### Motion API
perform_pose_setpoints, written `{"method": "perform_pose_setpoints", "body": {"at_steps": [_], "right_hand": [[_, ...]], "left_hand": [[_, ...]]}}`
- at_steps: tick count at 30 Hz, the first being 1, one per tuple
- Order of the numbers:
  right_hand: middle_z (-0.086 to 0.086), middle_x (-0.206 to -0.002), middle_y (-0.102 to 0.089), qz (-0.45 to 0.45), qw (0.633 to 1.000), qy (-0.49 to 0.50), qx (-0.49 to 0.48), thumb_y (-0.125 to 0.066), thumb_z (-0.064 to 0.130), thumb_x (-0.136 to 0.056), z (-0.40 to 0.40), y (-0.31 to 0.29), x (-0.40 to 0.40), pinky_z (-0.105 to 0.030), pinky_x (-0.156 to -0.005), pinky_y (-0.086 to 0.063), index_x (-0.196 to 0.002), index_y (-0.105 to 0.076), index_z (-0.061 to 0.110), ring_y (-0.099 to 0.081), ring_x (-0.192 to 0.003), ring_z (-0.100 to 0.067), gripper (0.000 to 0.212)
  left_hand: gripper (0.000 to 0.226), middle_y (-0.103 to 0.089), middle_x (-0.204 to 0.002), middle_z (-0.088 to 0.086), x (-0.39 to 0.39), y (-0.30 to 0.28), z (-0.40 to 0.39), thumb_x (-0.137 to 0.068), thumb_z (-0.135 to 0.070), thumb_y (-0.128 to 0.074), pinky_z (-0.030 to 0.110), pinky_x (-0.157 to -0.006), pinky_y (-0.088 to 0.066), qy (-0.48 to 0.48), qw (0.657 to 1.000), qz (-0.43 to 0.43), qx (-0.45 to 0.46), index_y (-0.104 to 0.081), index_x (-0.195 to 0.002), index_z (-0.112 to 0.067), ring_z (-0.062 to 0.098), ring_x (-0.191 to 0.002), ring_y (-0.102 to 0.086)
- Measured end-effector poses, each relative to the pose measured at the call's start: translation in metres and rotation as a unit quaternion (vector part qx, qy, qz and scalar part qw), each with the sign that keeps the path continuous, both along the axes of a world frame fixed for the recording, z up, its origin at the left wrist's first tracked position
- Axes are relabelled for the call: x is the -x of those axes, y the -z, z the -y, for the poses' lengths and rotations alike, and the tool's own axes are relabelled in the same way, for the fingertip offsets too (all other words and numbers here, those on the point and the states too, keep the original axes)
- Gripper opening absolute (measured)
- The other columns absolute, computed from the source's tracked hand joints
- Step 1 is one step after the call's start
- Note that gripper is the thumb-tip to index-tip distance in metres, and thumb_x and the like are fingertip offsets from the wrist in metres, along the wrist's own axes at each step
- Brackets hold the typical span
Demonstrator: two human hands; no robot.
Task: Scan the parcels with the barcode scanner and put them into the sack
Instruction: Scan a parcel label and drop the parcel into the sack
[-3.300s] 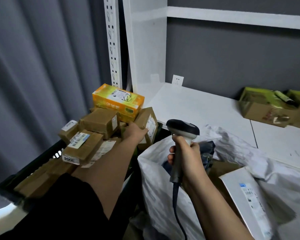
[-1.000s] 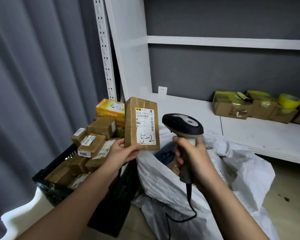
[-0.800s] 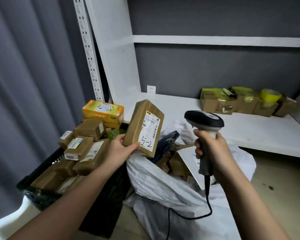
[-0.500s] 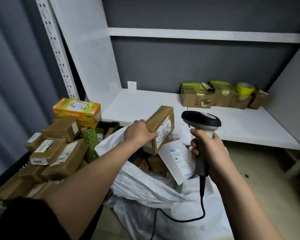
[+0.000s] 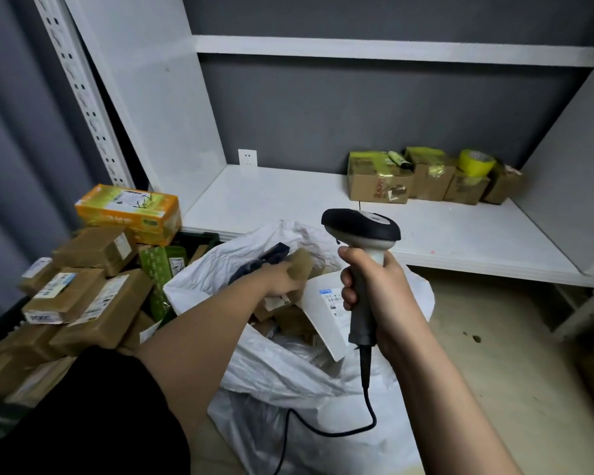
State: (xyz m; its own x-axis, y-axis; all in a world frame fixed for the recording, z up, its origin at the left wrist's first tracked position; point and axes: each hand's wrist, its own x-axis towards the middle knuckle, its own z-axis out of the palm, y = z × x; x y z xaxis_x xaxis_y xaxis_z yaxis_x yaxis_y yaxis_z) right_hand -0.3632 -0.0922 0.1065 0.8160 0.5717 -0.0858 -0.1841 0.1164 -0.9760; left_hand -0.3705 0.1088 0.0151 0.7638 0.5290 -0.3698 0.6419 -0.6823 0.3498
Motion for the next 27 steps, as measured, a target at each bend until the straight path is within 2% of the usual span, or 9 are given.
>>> {"method": "perform_pose_setpoints", "body": {"at_steps": [2, 6, 10, 13, 16, 19, 21, 24, 27], "right_hand": [[0.001, -0.052, -0.046, 0.001, 1.000, -0.007, 0.004, -0.062, 0.016, -0.091, -0.005, 0.002, 0.003, -0.023, -0.040, -0.032, -0.097, -0.048, 0.011, -0.037, -0.039, -0.012, 0.016], [-0.001, -0.054, -0.047, 0.003, 1.000, -0.015, 0.018, -0.062, 0.017, -0.090, -0.019, 0.007, 0.012, -0.024, -0.042, -0.033, -0.099, -0.051, 0.010, -0.038, -0.040, -0.013, 0.016], [-0.001, -0.053, -0.047, 0.011, 0.999, -0.031, 0.023, -0.061, 0.014, -0.092, -0.046, 0.016, 0.031, -0.024, -0.043, -0.032, -0.099, -0.049, 0.010, -0.038, -0.039, -0.013, 0.015], [-0.004, -0.057, -0.046, 0.012, 0.998, -0.050, 0.031, -0.059, 0.013, -0.092, -0.069, 0.023, 0.050, -0.025, -0.042, -0.031, -0.097, -0.046, 0.011, -0.038, -0.040, -0.012, 0.015], [-0.005, -0.058, -0.043, 0.017, 0.996, -0.070, 0.044, -0.059, 0.011, -0.094, -0.093, 0.031, 0.070, -0.023, -0.041, -0.030, -0.087, -0.044, 0.014, -0.036, -0.039, -0.012, 0.016], [-0.003, -0.053, -0.044, 0.012, 0.995, -0.085, 0.055, -0.061, 0.012, -0.092, -0.118, 0.043, 0.086, -0.025, -0.046, -0.031, -0.087, -0.044, 0.012, -0.036, -0.038, -0.014, 0.017], [-0.003, -0.051, -0.046, 0.023, 0.993, -0.099, 0.064, -0.061, 0.012, -0.092, -0.135, 0.050, 0.095, -0.024, -0.041, -0.031, -0.094, -0.048, 0.007, -0.037, -0.037, -0.014, 0.015], [-0.004, -0.052, -0.046, 0.017, 0.991, -0.110, 0.071, -0.061, 0.010, -0.091, -0.155, 0.059, 0.109, -0.024, -0.038, -0.032, -0.099, -0.050, 0.004, -0.038, -0.037, -0.013, 0.015], [-0.001, -0.050, -0.046, 0.014, 0.988, -0.133, 0.074, -0.061, 0.012, -0.092, -0.172, 0.067, 0.122, -0.025, -0.041, -0.032, -0.099, -0.050, 0.005, -0.038, -0.038, -0.013, 0.014]], "left_hand": [[0.063, -0.035, -0.150, 0.015, 0.013, 0.002, -0.006, -0.093, -0.050, -0.050, 0.039, -0.108, -0.035, -0.011, 0.999, 0.039, 0.000, -0.034, -0.147, -0.020, 0.034, -0.133, -0.039], [0.036, -0.063, -0.117, 0.002, 0.058, -0.002, -0.025, -0.093, -0.041, -0.053, 0.036, -0.090, -0.049, -0.028, 0.992, 0.100, -0.066, -0.059, -0.122, -0.020, 0.021, -0.106, -0.059], [0.025, -0.068, -0.103, 0.000, 0.128, -0.006, -0.054, -0.095, -0.038, -0.051, 0.037, -0.080, -0.052, -0.085, 0.983, 0.118, -0.112, -0.062, -0.111, -0.021, 0.021, -0.097, -0.062], [0.035, -0.060, -0.119, 0.005, 0.187, 0.002, -0.090, -0.093, -0.038, -0.054, 0.035, -0.079, -0.049, -0.171, 0.967, 0.121, -0.142, -0.054, -0.122, -0.018, 0.025, -0.106, -0.057], [0.062, -0.047, -0.137, 0.012, 0.238, 0.017, -0.119, -0.087, -0.047, -0.059, 0.041, -0.094, -0.046, -0.267, 0.948, 0.072, -0.159, -0.041, -0.137, -0.015, 0.031, -0.123, -0.046], [0.080, -0.033, -0.143, 0.019, 0.276, 0.032, -0.140, -0.085, -0.055, -0.061, 0.043, -0.102, -0.039, -0.387, 0.908, 0.069, -0.142, -0.030, -0.142, -0.008, 0.036, -0.131, -0.035], [0.087, -0.030, -0.143, 0.018, 0.293, 0.039, -0.155, -0.081, -0.060, -0.062, 0.044, -0.103, -0.036, -0.447, 0.877, 0.101, -0.147, -0.029, -0.142, -0.008, 0.036, -0.131, -0.033], [0.102, -0.028, -0.145, 0.017, 0.308, 0.047, -0.182, -0.073, -0.067, -0.067, 0.045, -0.106, -0.031, -0.484, 0.859, 0.112, -0.119, -0.022, -0.146, -0.012, 0.034, -0.133, -0.030], [0.111, -0.025, -0.149, 0.018, 0.308, 0.058, -0.206, -0.070, -0.066, -0.071, 0.045, -0.110, -0.027, -0.467, 0.873, 0.108, -0.087, -0.015, -0.149, -0.011, 0.035, -0.137, -0.028]]}}
